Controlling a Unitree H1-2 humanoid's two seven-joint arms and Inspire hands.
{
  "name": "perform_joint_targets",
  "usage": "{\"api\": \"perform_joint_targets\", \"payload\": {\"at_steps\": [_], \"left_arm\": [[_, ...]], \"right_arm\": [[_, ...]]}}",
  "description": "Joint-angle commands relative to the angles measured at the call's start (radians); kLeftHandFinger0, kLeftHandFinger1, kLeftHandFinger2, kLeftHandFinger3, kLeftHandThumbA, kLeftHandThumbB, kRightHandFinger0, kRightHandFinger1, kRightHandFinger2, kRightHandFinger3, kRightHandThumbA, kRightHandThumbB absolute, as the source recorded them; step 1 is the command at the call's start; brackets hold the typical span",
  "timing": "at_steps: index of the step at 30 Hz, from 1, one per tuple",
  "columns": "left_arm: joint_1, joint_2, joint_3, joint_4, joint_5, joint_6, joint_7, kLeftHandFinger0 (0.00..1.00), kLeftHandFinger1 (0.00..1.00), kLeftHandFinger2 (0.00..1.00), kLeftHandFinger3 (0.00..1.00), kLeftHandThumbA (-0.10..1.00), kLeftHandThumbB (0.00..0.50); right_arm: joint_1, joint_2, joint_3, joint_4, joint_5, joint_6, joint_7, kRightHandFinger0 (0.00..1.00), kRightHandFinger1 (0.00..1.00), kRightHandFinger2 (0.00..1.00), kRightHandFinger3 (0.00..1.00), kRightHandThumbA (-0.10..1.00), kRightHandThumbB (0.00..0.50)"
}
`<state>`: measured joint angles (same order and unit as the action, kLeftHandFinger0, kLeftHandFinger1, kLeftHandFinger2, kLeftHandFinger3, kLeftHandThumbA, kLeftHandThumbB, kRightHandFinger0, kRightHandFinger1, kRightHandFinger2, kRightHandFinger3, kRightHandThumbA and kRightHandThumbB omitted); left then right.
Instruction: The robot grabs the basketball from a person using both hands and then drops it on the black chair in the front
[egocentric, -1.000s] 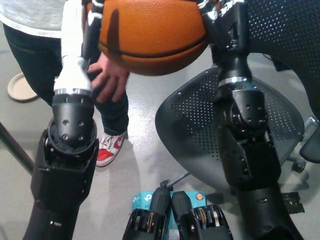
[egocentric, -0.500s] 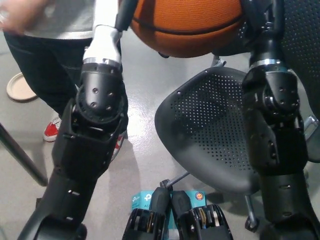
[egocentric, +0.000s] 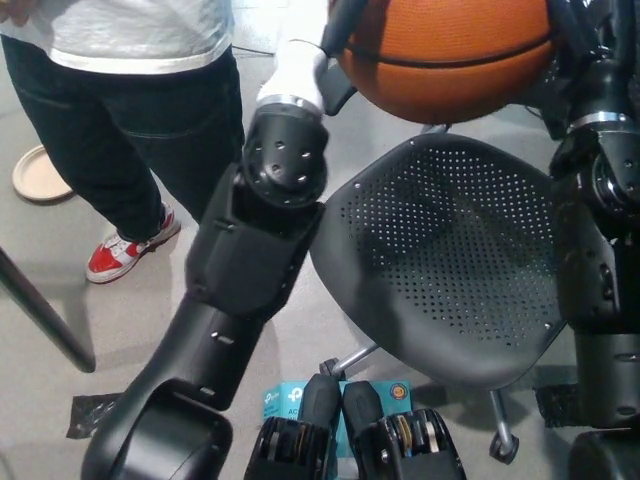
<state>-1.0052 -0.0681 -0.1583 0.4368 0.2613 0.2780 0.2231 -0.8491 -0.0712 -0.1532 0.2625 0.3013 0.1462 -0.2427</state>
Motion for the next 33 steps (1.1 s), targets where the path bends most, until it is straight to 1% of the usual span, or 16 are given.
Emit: {"api": "perform_joint_targets", "payload": {"at_steps": [1,2,3,5,6,8,9,12,16,17,20,23,26,29,31,33], "left_arm": [[-0.12,-0.12,-0.054,0.09,-0.052,-0.132,-0.103,1.0,1.0,1.0,1.0,1.0,0.26],[-0.13,-0.125,-0.049,0.129,-0.054,-0.164,-0.099,1.0,1.0,1.0,1.0,1.0,0.23],[-0.14,-0.131,-0.044,0.163,-0.057,-0.185,-0.094,1.0,1.0,1.0,1.0,1.0,0.222],[-0.158,-0.144,-0.032,0.229,-0.064,-0.215,-0.086,1.0,1.0,1.0,1.0,1.0,0.228],[-0.171,-0.155,-0.028,0.284,-0.064,-0.23,-0.08,1.0,1.0,1.0,1.0,1.0,0.255],[-0.178,-0.166,-0.021,0.32,-0.07,-0.218,-0.081,1.0,1.0,1.0,1.0,1.0,0.274],[-0.185,-0.174,-0.02,0.351,-0.07,-0.228,-0.079,1.0,1.0,1.0,1.0,1.0,0.263],[-0.199,-0.18,-0.028,0.416,-0.057,-0.238,-0.08,1.0,1.0,1.0,1.0,1.0,0.25],[-0.213,-0.18,-0.021,0.486,-0.07,-0.281,-0.092,1.0,1.0,1.0,1.0,1.0,0.229],[-0.218,-0.181,-0.021,0.513,-0.07,-0.293,-0.093,1.0,1.0,1.0,1.0,1.0,0.241],[-0.238,-0.188,-0.017,0.58,-0.077,-0.317,-0.095,1.0,1.0,1.0,1.0,1.0,0.233],[-0.254,-0.189,-0.008,0.626,-0.089,-0.331,-0.1,1.0,1.0,1.0,1.0,1.0,0.237],[-0.269,-0.193,0.0,0.679,-0.1,-0.368,-0.1,1.0,1.0,1.0,1.0,1.0,0.216],[-0.279,-0.191,-0.008,0.704,-0.093,-0.356,-0.102,1.0,1.0,1.0,1.0,1.0,0.226],[-0.289,-0.188,-0.009,0.725,-0.097,-0.369,-0.107,1.0,1.0,1.0,1.0,1.0,0.237],[-0.296,-0.187,-0.002,0.739,-0.109,-0.375,-0.119,1.0,1.0,1.0,1.0,1.0,0.242]], "right_arm": [[-0.112,0.03,0.032,0.016,0.074,-0.017,0.161,1.0,1.0,1.0,1.0,1.0,0.156],[-0.113,0.024,0.029,0.037,0.074,-0.019,0.168,1.0,1.0,1.0,1.0,1.0,0.171],[-0.115,0.016,0.027,0.056,0.072,-0.027,0.173,1.0,1.0,1.0,1.0,1.0,0.171],[-0.118,0.004,0.023,0.099,0.066,-0.046,0.182,1.0,1.0,1.0,1.0,1.0,0.171],[-0.114,-0.005,0.015,0.126,0.076,-0.055,0.196,1.0,1.0,1.0,1.0,1.0,0.166],[-0.106,-0.005,0.001,0.141,0.088,-0.054,0.197,1.0,1.0,1.0,1.0,1.0,0.168],[-0.102,-0.006,-0.014,0.147,0.115,-0.022,0.205,1.0,1.0,1.0,1.0,1.0,0.204],[-0.094,-0.01,-0.026,0.19,0.107,-0.05,0.214,1.0,1.0,1.0,1.0,1.0,0.187],[-0.092,-0.005,-0.041,0.232,0.113,-0.052,0.217,1.0,1.0,1.0,1.0,1.0,0.2],[-0.093,-0.003,-0.047,0.25,0.109,-0.052,0.206,1.0,1.0,1.0,1.0,1.0,0.208],[-0.103,0.002,-0.077,0.306,0.124,-0.075,0.207,1.0,1.0,1.0,1.0,1.0,0.192],[-0.113,0.003,-0.089,0.343,0.13,-0.078,0.225,1.0,1.0,1.0,1.0,1.0,0.194],[-0.123,0.002,-0.099,0.383,0.136,-0.073,0.242,1.0,1.0,1.0,1.0,1.0,0.212],[-0.131,0.009,-0.12,0.419,0.144,-0.109,0.241,1.0,1.0,1.0,1.0,1.0,0.177],[-0.138,0.003,-0.116,0.441,0.126,-0.125,0.242,1.0,1.0,1.0,1.0,1.0,0.211],[-0.143,-0.001,-0.117,0.457,0.126,-0.133,0.261,1.0,1.0,1.0,1.0,1.0,0.219]]}}
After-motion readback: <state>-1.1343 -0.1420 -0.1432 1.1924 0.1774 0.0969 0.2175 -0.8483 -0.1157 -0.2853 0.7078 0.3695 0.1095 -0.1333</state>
